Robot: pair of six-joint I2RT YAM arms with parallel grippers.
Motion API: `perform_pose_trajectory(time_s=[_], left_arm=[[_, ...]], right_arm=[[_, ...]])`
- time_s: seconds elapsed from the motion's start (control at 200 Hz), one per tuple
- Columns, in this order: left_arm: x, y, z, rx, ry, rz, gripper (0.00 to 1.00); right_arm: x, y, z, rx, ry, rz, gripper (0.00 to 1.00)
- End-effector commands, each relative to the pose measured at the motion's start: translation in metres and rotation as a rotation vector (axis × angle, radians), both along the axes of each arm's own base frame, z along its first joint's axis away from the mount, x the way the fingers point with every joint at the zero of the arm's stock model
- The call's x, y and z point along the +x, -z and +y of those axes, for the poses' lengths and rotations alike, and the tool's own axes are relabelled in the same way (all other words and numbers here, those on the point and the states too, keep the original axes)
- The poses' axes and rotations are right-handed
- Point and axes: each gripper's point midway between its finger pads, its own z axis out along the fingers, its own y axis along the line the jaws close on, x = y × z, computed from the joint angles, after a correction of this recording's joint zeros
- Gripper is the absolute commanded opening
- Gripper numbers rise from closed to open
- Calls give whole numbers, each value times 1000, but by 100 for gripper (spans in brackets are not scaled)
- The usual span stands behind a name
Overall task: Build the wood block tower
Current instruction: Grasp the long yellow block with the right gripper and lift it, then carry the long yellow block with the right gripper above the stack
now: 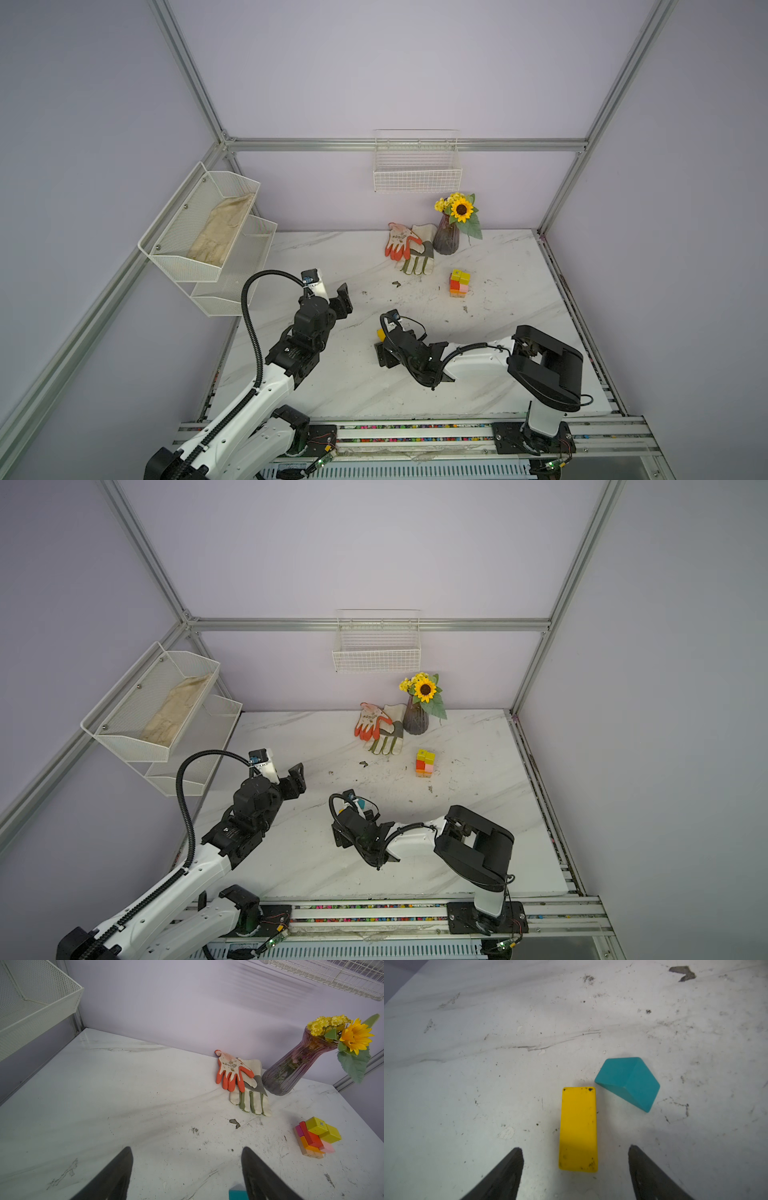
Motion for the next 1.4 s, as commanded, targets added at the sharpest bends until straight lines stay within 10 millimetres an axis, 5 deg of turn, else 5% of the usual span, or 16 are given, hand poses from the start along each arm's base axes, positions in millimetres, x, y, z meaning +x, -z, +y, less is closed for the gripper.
perform_pose_trajectory(time_s=[0.0,0.155,0.42,0.665,0.825,1.015,1.3,1.395], left_arm=[[2,3,2,12,-4,-17,80],[3,5,0,13,3,-9,80],[2,2,-1,7,10,-13,80],[1,1,0,5,9,-14,80],[2,3,-2,0,17,-10,80],[2,3,-4,-14,23,-7,80],[-3,5,0,-32,12,-30,81],[-2,8,-1,-35,16,-22,81]], right_arm=[[4,10,4,-52,2,13,76],[11,23,10,-117,1,2,67],[16,15,10,-142,11,-22,53],[15,10,12,-137,-8,-19,16],[12,-6,19,-111,-31,-10,0],[8,-82,14,-30,-91,-109,0],[21,-236,-41,51,-130,-422,0],[19,-269,-48,77,-212,-460,0]])
